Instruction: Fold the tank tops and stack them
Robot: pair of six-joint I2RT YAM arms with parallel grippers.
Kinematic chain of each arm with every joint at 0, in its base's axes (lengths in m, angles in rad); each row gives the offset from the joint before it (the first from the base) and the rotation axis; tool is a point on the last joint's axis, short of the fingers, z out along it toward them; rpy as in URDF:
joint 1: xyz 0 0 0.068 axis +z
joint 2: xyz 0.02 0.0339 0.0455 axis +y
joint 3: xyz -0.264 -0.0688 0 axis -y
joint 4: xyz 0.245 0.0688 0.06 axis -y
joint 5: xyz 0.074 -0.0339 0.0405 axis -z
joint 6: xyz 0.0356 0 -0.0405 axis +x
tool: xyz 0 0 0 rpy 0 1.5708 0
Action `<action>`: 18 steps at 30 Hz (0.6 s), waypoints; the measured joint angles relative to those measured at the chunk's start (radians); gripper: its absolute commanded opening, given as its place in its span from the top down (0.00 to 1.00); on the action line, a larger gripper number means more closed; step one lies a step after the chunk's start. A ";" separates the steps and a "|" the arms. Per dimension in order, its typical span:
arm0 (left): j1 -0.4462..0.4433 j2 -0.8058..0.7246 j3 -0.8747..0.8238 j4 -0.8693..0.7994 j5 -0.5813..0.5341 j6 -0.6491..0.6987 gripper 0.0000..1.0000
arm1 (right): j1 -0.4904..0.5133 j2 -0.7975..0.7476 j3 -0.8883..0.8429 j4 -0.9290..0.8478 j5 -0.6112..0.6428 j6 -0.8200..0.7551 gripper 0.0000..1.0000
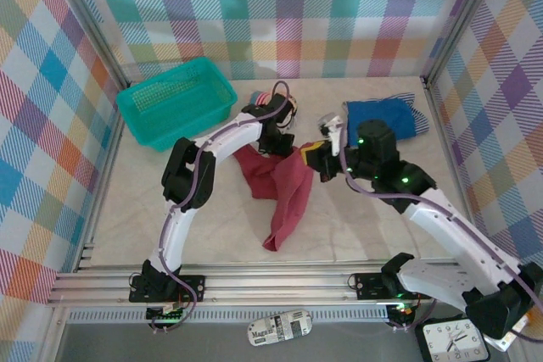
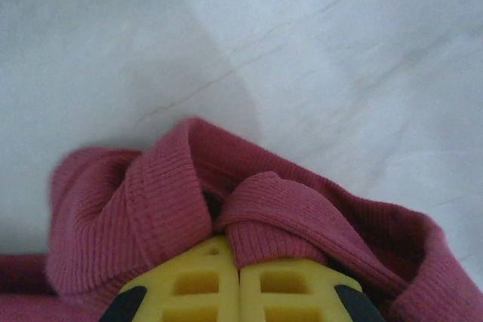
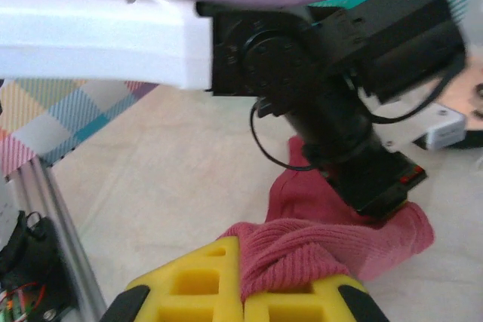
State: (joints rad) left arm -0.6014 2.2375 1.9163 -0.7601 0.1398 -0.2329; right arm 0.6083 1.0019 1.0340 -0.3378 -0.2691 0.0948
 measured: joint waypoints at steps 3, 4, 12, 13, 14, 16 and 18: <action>0.017 -0.035 0.017 0.066 0.010 -0.024 1.00 | -0.005 0.004 0.069 -0.023 -0.041 -0.020 1.00; 0.025 -0.055 0.018 0.085 0.008 -0.032 1.00 | 0.002 0.016 0.090 -0.021 -0.066 -0.024 1.00; 0.128 -0.182 -0.101 0.154 0.022 -0.040 0.74 | 0.183 0.259 0.121 0.032 -0.179 -0.027 1.00; 0.151 -0.197 -0.159 0.159 0.026 -0.036 0.70 | 0.206 0.310 0.119 0.044 -0.187 -0.024 0.99; 0.172 -0.207 -0.213 0.159 0.025 -0.035 0.65 | 0.226 0.358 0.119 0.056 -0.193 -0.021 0.99; 0.214 -0.229 -0.333 0.158 0.010 -0.036 0.56 | 0.260 0.462 0.120 0.090 -0.200 -0.005 0.95; 0.258 -0.253 -0.436 0.125 -0.032 -0.042 0.52 | 0.284 0.576 0.132 0.123 -0.209 0.013 0.93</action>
State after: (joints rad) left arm -0.3435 1.9846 1.4799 -0.6353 0.1074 -0.2752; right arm 0.8925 1.5784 1.1656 -0.2150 -0.4778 0.1078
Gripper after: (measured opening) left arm 0.445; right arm 0.057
